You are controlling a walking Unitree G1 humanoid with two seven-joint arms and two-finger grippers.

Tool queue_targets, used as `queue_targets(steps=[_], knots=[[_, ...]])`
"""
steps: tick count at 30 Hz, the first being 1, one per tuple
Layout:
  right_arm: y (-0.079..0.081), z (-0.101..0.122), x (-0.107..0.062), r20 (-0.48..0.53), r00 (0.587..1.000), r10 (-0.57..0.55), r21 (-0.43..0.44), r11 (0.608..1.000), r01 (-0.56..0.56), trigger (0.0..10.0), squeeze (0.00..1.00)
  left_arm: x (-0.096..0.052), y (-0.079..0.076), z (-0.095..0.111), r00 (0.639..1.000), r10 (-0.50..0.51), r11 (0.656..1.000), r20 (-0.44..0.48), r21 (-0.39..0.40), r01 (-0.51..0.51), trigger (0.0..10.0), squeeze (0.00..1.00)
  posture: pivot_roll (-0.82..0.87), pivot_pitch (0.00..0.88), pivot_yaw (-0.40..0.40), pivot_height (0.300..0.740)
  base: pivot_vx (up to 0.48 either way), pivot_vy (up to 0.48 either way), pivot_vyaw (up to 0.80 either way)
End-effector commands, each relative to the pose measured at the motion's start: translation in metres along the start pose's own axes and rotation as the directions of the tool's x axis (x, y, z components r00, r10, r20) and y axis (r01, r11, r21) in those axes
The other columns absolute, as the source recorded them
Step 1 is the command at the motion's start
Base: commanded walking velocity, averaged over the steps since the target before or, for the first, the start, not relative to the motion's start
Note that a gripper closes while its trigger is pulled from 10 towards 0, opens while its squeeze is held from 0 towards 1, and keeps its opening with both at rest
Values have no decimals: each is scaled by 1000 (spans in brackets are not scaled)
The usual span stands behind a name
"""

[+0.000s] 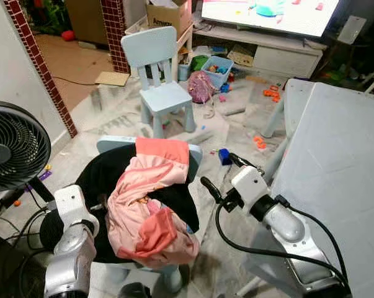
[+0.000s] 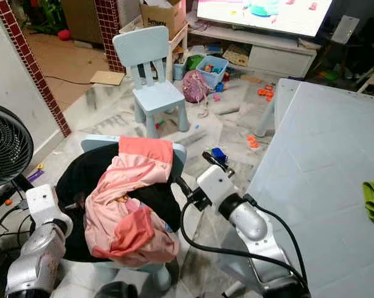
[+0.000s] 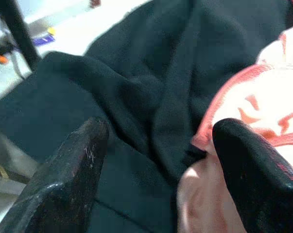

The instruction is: Hang hanger

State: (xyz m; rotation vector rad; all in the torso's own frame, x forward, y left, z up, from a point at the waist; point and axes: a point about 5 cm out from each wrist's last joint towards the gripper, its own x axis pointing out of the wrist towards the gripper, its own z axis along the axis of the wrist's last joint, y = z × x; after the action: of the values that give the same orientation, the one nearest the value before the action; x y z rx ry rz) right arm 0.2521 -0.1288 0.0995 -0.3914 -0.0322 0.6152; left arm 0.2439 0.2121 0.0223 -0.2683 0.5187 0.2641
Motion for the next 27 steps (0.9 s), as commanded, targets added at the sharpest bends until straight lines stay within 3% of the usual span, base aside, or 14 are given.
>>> queue_targets(steps=[1, 10, 17, 20, 25, 26, 27], knots=[[-1, 0, 0, -2, 1000, 2, -11, 1000, -2, 10000, 0, 3, -1, 3, 1000, -12, 1000, 3, 5, 12, 10000, 0, 0, 0, -37, 740, 0, 0, 0], [-1, 0, -1, -2, 1000, 3, -5, 1000, -3, 10000, 0, 10, -17, 13, 994, -105, 994, 16, -39, 105, 10000, 0, -8, 0, -34, 740, 0, 0, 0], [14, -3, -9, -24, 979, 204, 53, 978, -202, 10000, 0, 6, -26, -2, 986, -151, 986, -69, -76, 146, 10000, 0, -10, 0, -34, 740, 0, 0, 0], [12, -6, -14, -55, 961, 270, 48, 962, -268, 10000, 0, 5, -30, -5, 982, -168, 983, -88, -89, 160, 10000, 0, -10, 0, -34, 740, 0, 0, 0], [8, -7, -15, -69, 957, 282, 29, 959, -281, 10000, 0, 6, -32, -5, 980, -173, 981, -98, -103, 163, 9843, 0, -10, 0, -36, 740, 0, 0, 0], [8, -7, -15, -69, 957, 280, 29, 960, -279, 10000, 0, 6, -32, -5, 980, -173, 981, -97, -104, 163, 5765, 0, -10, 0, -36, 740, 0, 0, 0], [8, -7, -15, -70, 958, 278, 25, 961, -277, 10000, 0, 7, -32, -3, 981, -171, 981, -93, -109, 161, 2863, 0, -10, 0, -36, 740, 0, 0, 0]])
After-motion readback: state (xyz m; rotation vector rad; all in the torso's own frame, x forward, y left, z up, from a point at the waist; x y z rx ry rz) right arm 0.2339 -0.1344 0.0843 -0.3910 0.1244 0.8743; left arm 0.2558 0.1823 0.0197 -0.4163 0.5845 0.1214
